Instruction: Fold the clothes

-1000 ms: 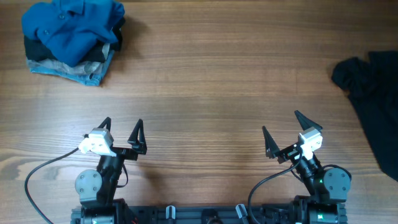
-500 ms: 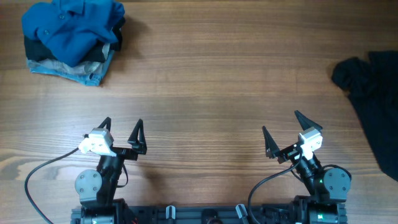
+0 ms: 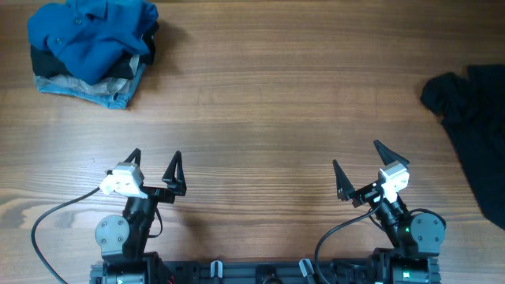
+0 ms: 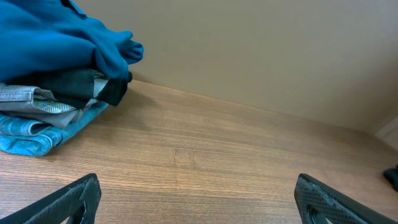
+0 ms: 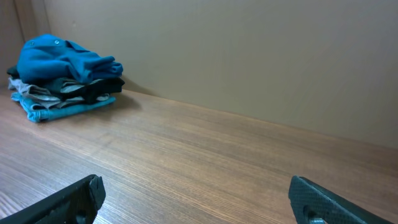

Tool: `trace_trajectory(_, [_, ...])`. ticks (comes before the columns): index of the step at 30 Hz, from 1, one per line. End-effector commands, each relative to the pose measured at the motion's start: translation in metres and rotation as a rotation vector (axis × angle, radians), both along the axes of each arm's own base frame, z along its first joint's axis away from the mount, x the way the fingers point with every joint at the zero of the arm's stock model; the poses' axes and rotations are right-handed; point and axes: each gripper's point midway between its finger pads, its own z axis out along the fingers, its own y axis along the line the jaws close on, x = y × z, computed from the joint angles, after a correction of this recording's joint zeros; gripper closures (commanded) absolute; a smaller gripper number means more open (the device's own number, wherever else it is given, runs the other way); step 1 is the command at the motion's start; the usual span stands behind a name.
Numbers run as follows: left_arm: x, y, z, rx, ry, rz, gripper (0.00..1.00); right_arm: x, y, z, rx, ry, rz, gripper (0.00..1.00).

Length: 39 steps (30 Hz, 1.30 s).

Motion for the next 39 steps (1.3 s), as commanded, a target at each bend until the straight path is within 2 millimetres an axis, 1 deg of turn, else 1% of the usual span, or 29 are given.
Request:
trace_trajectory(1, [0.0, 0.002, -0.001, 0.0, 0.001, 0.012, 0.0, 0.0, 0.001, 0.0, -0.004, -0.005, 0.002, 0.0])
trace_trajectory(22, [0.0, 0.0, -0.001, -0.001, 0.001, 0.004, 0.0, 0.0, 0.001, 0.0, -0.003, -0.005, 0.003, 0.0])
trace_trajectory(25, [0.0, 0.0, -0.001, -0.002, 0.001, 0.003, 0.0, -0.002, 0.004, 0.0, -0.001, -0.003, 0.026, 0.0])
trace_trajectory(27, [-0.001, -0.005, 0.001, -0.002, -0.009, -0.029, 0.0, -0.003, 0.006, 0.004, 0.046, 0.004, 0.039, 0.0])
trace_trajectory(29, [-0.003, -0.013, 0.01, 0.001, -0.044, -0.074, 0.0, -0.005, 0.009, 0.012, 0.119, 0.008, 0.064, 0.0])
trace_trajectory(30, [-0.005, -0.019, 0.019, 0.005, -0.082, -0.112, 0.0, -0.008, 0.013, 0.018, 0.16, 0.003, 0.094, 0.0])
trace_trajectory(32, [-0.008, -0.024, 0.037, 0.013, -0.142, -0.144, 0.0, -0.012, 0.018, 0.028, 0.195, -0.006, 0.131, 0.0])
trace_trajectory(34, [-0.012, -0.024, 0.054, 0.002, -0.177, -0.142, 0.0, -0.016, 0.02, 0.039, 0.231, -0.006, 0.152, 0.0])
trace_trajectory(36, [-0.015, -0.024, 0.071, 0.007, -0.204, -0.14, 0.0, -0.02, 0.022, 0.053, 0.228, -0.02, 0.162, 0.0])
trace_trajectory(39, [-0.017, -0.021, 0.09, 0.002, -0.183, -0.119, 0.0, -0.02, 0.018, 0.066, 0.236, -0.001, 0.134, 0.0])
